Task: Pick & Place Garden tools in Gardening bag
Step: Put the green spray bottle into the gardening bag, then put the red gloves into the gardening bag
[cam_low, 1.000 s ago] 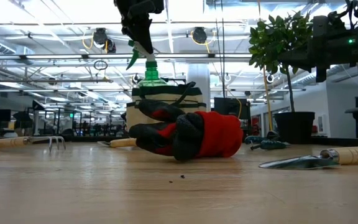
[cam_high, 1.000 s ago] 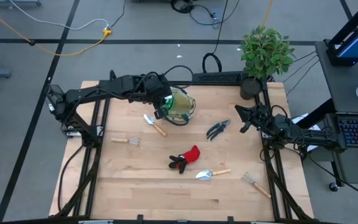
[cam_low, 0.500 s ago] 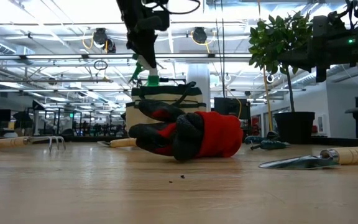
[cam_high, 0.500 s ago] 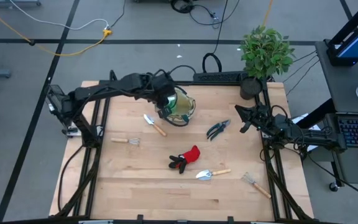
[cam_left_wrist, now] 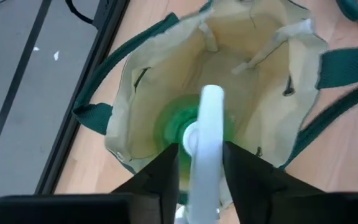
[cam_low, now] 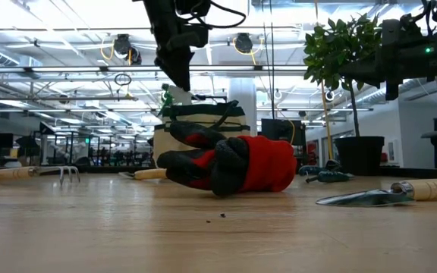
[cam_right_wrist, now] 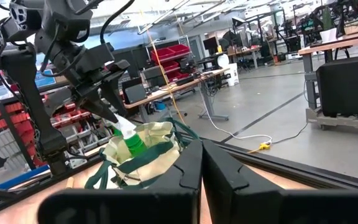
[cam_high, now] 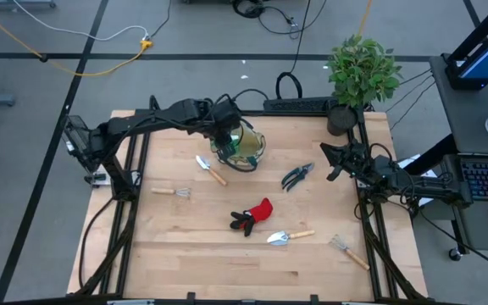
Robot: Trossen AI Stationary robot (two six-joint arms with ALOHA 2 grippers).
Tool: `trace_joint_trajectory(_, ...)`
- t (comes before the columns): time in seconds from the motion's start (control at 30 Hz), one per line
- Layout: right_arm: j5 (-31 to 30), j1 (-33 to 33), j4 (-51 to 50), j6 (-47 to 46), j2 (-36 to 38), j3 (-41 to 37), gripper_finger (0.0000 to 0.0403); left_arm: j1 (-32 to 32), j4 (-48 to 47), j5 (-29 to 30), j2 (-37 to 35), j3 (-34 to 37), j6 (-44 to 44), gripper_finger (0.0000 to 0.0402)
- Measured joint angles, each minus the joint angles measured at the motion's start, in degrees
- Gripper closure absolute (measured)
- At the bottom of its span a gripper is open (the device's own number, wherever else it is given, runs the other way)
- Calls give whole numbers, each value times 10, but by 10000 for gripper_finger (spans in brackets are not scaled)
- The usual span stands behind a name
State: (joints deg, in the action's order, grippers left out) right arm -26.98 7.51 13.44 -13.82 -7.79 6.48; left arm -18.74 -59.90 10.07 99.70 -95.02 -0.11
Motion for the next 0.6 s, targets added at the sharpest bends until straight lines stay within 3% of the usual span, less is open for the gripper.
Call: trace_joint_trajectory(0.6,5,0,2,-6,0,0,399,4,-2,32,-30,0,0,253)
